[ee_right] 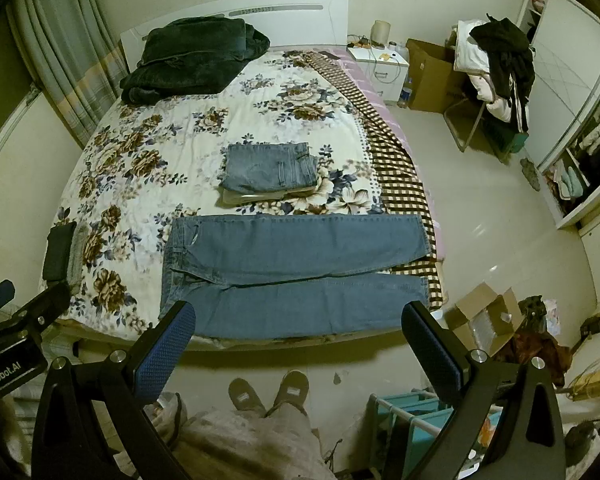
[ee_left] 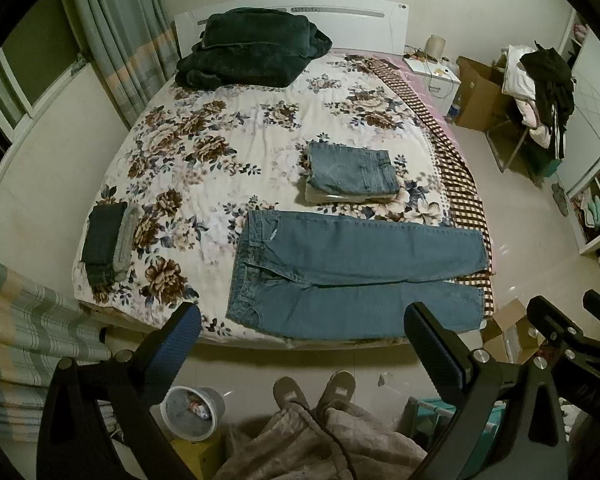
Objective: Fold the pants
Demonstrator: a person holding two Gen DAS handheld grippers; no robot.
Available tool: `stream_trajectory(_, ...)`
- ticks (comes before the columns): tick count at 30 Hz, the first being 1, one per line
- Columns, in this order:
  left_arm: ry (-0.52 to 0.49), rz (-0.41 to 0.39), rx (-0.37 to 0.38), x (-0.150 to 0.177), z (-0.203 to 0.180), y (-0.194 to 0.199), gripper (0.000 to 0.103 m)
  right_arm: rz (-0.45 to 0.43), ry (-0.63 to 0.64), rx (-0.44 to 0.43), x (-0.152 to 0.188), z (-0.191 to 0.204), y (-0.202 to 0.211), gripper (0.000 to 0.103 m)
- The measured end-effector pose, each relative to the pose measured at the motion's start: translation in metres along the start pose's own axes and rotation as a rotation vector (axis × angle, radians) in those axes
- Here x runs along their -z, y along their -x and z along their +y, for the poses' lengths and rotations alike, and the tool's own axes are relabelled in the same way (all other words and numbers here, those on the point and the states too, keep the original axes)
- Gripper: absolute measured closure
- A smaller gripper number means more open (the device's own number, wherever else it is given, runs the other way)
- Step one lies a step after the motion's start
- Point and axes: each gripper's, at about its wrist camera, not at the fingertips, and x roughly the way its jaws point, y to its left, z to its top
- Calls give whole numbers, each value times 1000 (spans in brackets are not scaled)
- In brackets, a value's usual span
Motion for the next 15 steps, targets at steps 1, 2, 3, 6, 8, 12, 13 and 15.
stream_trajectory(1,1,0,0,0,1,3,0,0,0,0,1,1,1,0)
stream_trajectory(2,1,0,1,0,1,3,0,0,0,0,5,4,-2,0)
stream_trajectory(3,1,0,0,1,1,3,0,0,0,0,1,1,1,0)
stream_trajectory(6,-1,0,2,1,1,3,0,1,-1,-1,0,0,1,0)
stream_trajectory(8,0,0,2,1,1,3,0,3,-2,-1,5,3,-2,0)
stream_trajectory(12,-1,2,3,8,3,5,0,3,-2,-3,0,-1,1,0)
stream_trajectory(13,0,3,5,8,2,5,0,5,-3,-3,4,2,-2,0)
stream_trajectory(15,1,3,4,8,2,5,0,4,-2,-3,0,-1,1,0)
